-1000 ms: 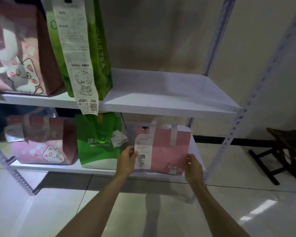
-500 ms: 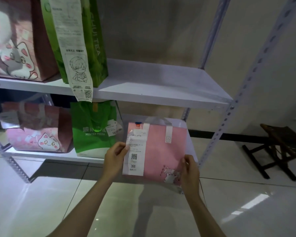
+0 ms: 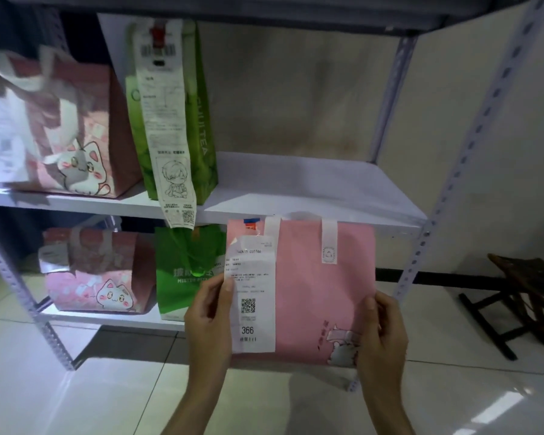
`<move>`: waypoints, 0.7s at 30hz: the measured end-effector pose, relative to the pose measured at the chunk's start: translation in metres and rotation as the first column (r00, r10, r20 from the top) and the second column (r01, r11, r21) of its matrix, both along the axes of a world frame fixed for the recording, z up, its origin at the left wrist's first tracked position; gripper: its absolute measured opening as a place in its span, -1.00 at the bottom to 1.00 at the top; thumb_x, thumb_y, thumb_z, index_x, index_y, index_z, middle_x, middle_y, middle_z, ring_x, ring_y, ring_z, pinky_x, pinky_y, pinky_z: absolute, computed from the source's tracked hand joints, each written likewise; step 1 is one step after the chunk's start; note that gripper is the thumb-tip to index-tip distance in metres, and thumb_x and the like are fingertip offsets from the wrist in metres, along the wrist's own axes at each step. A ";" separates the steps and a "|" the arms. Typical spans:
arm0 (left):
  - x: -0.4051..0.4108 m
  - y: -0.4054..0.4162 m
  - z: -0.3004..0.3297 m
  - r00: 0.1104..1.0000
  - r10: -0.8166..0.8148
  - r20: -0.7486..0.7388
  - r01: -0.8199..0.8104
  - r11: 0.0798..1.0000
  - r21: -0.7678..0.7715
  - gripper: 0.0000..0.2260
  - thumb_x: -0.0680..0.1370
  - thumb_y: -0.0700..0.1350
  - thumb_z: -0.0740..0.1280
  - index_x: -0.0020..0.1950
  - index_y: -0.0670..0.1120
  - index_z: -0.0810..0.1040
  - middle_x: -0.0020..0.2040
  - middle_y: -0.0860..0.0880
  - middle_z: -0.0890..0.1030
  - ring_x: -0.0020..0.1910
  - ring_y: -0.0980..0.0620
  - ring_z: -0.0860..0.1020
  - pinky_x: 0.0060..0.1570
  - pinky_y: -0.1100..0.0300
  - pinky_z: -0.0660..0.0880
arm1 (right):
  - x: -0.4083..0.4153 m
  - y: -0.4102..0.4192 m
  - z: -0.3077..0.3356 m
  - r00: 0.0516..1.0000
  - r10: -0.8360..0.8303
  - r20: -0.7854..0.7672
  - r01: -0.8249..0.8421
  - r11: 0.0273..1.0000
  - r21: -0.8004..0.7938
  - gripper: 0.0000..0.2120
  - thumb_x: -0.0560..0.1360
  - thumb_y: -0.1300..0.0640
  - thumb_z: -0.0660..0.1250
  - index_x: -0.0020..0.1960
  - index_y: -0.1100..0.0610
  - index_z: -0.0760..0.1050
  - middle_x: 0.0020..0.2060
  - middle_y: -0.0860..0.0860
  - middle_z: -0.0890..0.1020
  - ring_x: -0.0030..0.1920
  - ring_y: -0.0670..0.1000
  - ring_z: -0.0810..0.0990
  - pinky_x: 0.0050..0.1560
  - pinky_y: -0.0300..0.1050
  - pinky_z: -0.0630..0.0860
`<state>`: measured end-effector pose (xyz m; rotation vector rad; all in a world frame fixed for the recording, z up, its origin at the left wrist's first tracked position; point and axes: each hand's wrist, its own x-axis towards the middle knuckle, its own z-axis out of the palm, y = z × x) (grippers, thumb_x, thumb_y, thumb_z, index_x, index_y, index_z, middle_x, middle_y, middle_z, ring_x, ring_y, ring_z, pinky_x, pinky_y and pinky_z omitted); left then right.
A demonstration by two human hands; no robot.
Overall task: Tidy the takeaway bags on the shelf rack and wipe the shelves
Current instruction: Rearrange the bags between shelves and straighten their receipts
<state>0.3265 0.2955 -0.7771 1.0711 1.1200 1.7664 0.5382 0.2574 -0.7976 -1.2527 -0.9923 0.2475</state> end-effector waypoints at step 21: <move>0.022 0.102 0.177 0.999 -0.030 0.015 0.023 0.939 0.344 -0.80 0.67 -0.01 0.31 0.17 -0.12 0.57 0.04 0.02 0.71 0.01 0.15 0.68 -0.07 0.27 0.62 | 0.021 0.115 0.178 0.996 -0.048 0.075 0.024 0.958 0.287 -0.84 0.72 0.09 0.17 0.12 0.13 0.48 -0.16 -0.29 0.55 -0.15 -0.27 0.52 -0.13 -0.30 0.49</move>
